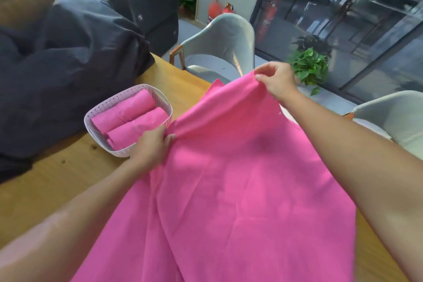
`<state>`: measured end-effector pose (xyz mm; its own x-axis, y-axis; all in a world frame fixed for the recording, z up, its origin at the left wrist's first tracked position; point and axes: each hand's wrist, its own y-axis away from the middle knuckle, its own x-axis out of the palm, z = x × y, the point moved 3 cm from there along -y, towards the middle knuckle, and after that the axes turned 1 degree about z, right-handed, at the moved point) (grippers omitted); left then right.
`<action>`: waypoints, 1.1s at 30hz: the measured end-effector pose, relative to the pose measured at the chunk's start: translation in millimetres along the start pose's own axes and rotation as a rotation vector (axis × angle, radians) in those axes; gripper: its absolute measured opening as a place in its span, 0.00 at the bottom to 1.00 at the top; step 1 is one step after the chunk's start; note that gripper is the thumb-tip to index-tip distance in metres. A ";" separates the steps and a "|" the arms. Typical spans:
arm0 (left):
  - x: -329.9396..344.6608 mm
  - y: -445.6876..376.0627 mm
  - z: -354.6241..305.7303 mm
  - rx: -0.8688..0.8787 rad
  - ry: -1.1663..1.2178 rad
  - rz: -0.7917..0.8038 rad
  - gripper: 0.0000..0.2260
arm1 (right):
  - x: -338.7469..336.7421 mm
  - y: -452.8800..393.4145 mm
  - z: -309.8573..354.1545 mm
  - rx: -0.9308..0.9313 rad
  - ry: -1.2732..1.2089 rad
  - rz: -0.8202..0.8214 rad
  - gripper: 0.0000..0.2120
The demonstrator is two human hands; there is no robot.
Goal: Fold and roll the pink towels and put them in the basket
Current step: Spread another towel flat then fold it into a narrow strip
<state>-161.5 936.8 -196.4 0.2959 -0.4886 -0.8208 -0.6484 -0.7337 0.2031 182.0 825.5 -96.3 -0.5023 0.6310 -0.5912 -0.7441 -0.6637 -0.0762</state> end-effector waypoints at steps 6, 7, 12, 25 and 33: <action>25.6 -5.3 18.9 -0.055 -0.035 -0.042 0.12 | 63.8 -27.6 -26.3 0.077 0.030 0.073 0.25; 28.1 -5.1 19.1 -0.064 -0.014 -0.057 0.12 | 69.9 -33.0 -25.3 0.071 0.019 0.078 0.26; 47.0 -11.7 24.8 -0.118 0.021 0.029 0.10 | 93.5 -59.4 -18.2 0.058 -0.056 0.106 0.32; 64.2 -12.6 41.3 -0.163 -0.109 0.023 0.12 | 135.3 -68.4 -62.2 0.197 0.061 0.169 0.34; 59.4 0.1 46.4 -0.216 -0.136 0.006 0.16 | 145.5 -49.8 -77.9 0.060 0.595 0.259 0.23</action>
<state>-176.5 929.6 -270.0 0.1860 -0.4364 -0.8803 -0.4808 -0.8218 0.3058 180.3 919.1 -241.1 -0.3518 0.1123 -0.9293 -0.6635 -0.7303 0.1629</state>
